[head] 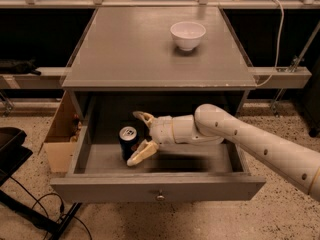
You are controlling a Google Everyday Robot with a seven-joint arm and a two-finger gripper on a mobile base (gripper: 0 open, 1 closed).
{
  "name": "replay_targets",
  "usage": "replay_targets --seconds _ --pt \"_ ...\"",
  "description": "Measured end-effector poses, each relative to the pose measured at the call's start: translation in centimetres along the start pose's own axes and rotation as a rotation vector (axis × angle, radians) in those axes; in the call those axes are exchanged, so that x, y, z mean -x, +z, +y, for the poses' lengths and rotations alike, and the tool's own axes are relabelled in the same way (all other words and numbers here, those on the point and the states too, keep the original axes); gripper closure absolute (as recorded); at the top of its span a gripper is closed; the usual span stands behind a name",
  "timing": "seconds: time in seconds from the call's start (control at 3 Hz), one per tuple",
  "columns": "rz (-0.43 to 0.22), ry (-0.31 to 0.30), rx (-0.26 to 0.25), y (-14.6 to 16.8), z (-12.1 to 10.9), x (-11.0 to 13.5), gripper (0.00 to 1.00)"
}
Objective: Pick pepsi can from top drawer and place on counter
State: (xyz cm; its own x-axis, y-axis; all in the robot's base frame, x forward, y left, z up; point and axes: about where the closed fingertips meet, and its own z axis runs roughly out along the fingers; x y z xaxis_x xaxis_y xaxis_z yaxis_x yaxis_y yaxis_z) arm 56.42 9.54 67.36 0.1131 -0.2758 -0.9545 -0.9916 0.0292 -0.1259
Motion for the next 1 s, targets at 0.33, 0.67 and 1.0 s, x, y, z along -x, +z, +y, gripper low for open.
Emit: replay_targets --seconds 0.33,0.67,1.0 --pt "-0.004 0.014 0.038 2.4 0.4 -0.8 0.16" --pt "-0.002 0.018 0.063 3.7 0.7 -0.9 0.39" --pt "0.013 0.003 0.071 3.1 0.2 0.6 0.62"
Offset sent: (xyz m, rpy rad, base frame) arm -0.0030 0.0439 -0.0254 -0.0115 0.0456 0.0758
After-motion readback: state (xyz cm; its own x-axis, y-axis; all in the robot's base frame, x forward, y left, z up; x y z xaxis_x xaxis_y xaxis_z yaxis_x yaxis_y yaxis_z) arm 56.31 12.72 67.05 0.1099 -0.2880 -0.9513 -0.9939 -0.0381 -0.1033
